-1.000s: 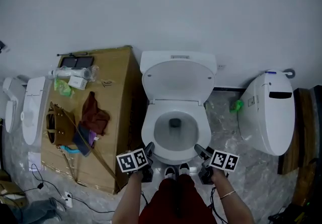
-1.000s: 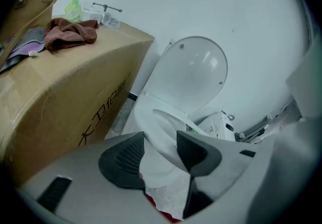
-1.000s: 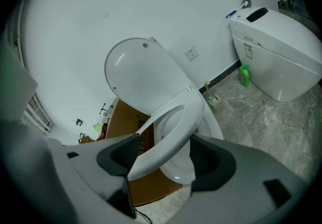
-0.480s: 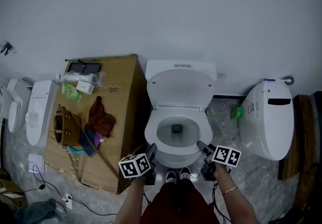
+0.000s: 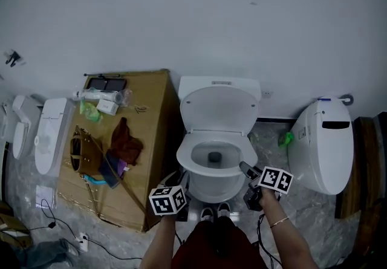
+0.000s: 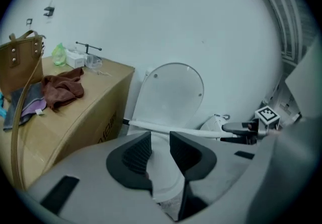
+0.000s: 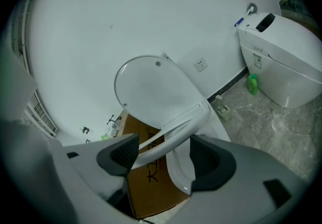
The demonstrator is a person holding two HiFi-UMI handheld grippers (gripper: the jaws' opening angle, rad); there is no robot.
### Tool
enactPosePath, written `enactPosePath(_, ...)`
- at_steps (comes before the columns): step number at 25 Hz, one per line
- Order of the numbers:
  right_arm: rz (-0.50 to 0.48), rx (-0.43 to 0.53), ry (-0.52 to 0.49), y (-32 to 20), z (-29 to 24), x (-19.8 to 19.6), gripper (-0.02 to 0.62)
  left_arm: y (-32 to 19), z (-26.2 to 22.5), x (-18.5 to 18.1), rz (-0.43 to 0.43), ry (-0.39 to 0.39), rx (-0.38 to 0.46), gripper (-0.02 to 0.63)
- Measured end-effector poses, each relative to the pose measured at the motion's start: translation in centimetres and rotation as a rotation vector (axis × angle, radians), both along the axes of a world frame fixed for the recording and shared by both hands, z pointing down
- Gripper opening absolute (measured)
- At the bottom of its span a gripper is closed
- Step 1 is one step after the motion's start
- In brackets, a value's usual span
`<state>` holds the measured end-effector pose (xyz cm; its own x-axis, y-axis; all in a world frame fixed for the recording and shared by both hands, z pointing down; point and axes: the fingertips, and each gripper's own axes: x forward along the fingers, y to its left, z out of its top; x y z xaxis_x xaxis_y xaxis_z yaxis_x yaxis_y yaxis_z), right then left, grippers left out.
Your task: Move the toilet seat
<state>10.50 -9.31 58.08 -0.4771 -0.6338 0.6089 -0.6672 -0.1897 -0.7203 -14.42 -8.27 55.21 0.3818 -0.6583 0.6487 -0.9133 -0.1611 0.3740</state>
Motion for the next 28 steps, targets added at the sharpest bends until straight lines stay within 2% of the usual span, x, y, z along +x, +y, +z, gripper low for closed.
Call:
enactPosePath(3,0.014,0.008,-0.021,-0.8,-0.7,0.1,0.308,-0.3,0.5,0.9,0.049,-0.052,-0.002,0.120)
enactPosePath(6,0.029,0.015,-0.037,-1.5,-1.4,0.3,0.308,-1.5,0.3,2.1,0.081,-0.055,0.016,0.117)
enactPosePath(12,0.067,0.037,-0.065,-2.9,-2.3,0.6,0.308,-4.0,-0.9,2.7,0.087,-0.117,0.064,0.087)
enactPosePath(17,0.098,0.056,-0.107,-3.8,-3.1,0.9,0.308,-5.2,-1.6,2.8,0.082,-0.118,0.075,0.084)
enactPosePath(22,0.076,0.098,-0.185,-4.2,-4.2,1.4,0.308,-6.4,-2.4,3.0,0.073,-0.106,0.094,0.083)
enactPosePath(25,0.065,0.157,-0.149,-4.6,-5.3,2.3,0.307,-7.7,-2.9,3.2,0.072,-0.104,0.112,0.083)
enactPosePath(28,0.024,0.206,-0.049,-4.6,-5.9,2.4,0.305,-8.7,-3.4,3.2,0.062,-0.099,0.124,0.083)
